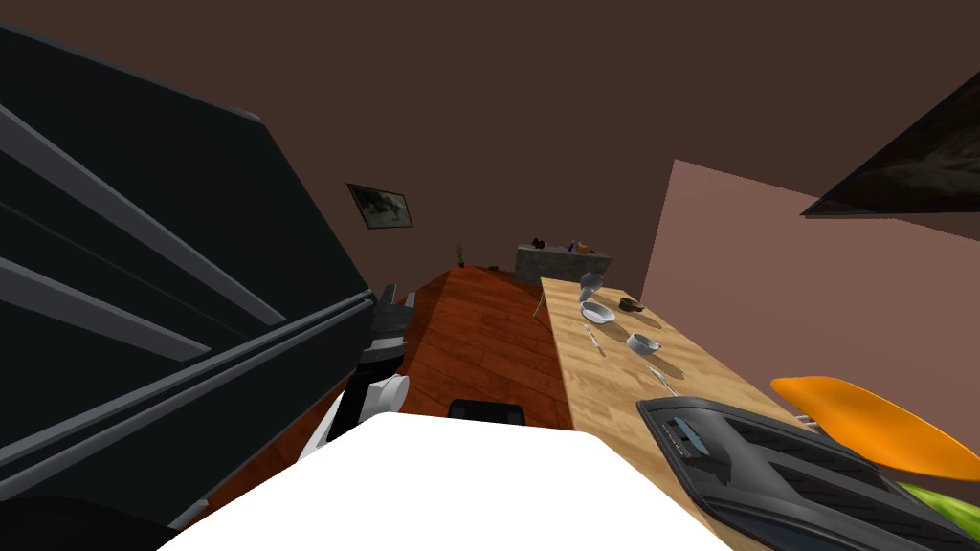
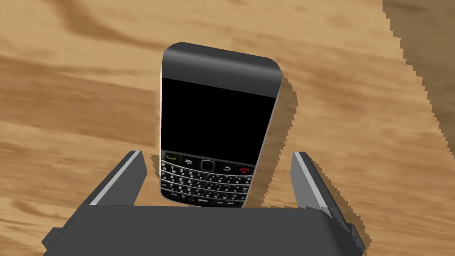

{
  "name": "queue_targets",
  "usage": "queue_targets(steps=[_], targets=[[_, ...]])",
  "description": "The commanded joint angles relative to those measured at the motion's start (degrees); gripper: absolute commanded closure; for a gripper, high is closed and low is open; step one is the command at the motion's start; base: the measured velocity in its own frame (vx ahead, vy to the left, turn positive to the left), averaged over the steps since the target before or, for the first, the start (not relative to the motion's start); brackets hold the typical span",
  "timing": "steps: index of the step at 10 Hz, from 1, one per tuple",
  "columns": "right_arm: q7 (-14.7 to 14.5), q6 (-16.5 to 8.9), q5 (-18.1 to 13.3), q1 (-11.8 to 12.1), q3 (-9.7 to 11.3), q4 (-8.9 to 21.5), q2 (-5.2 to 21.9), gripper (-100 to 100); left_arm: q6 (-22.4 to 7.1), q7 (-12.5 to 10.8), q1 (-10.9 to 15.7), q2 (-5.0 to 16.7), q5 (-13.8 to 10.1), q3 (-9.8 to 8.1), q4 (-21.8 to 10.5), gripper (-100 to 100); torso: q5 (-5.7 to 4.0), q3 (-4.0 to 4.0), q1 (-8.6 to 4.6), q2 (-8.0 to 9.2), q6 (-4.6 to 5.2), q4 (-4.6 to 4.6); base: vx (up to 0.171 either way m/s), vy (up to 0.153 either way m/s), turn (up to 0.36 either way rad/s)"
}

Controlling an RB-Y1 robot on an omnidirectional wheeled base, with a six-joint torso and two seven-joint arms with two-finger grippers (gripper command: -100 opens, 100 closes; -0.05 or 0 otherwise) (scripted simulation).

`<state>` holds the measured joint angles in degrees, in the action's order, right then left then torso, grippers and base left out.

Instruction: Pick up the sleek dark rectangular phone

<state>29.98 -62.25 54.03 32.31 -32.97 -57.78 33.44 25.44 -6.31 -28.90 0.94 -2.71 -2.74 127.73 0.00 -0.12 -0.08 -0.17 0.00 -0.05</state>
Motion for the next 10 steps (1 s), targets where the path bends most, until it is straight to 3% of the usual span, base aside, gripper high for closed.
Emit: queue_targets(steps=[1, 2, 3, 7, 8, 9, 10], targets=[[-0.27, -0.19, -1.65, -0.13, -0.78, -1.04, -1.36, -100, 0.00, 0.00, 0.00, 0.00, 0.00, 0.00, 0.00, 0, 0.00, 0.00, 0.00, 0.00, 0.00, 0.00, 0.031, -0.036, -0.069], [-0.03, -0.18, -1.03, -0.04, -0.47, -0.79, -0.83, -100, 0.00, 0.00, 0.00, 0.00, 0.00, 0.00, 0.00, 0, 0.00, 0.01, 0.00, 0.02, 0.00, 0.00, 0.012, -0.015, -0.010], [-0.04, -0.25, -1.14, -0.02, -0.52, -0.88, -0.93, 100, 0.00, 0.00, 0.01, 0.00, 0.00, 0.01, 0.00, 0, 0.00, 0.04, 0.03, 0.07, -0.03, 0.02, 0.000, 0.000, 0.000], [0.02, -0.35, -1.08, 0.00, -0.50, -0.85, -0.98, 100, 0.00, 0.00, 0.01, -0.01, 0.00, 0.01, 0.00, 0, -0.07, 0.09, -0.15, 0.15, -0.06, 0.05, 0.000, 0.000, 0.000], [0.00, -0.35, -1.09, -0.01, -0.49, -0.86, -0.98, 0, 0.00, 0.00, 0.01, 0.00, 0.00, 0.01, 0.00, 0, -0.07, 0.10, -0.15, 0.15, -0.05, 0.05, 0.000, 0.000, 0.000], [0.01, 0.09, 1.49, 0.14, 0.55, 1.01, 1.24, 100, 0.00, 0.00, 0.01, 0.00, 0.00, 0.01, 0.00, 0, -0.07, 0.10, -0.15, 0.16, -0.04, 0.05, -0.028, 0.041, 0.141], [0.11, 0.18, 2.54, 0.22, 0.99, 1.70, 2.11, 100, 0.00, 0.00, 0.02, -0.01, 0.00, 0.01, 0.00, 0, -0.03, 0.13, -0.05, 0.21, -0.13, 0.07, -0.060, 0.054, 0.147]])
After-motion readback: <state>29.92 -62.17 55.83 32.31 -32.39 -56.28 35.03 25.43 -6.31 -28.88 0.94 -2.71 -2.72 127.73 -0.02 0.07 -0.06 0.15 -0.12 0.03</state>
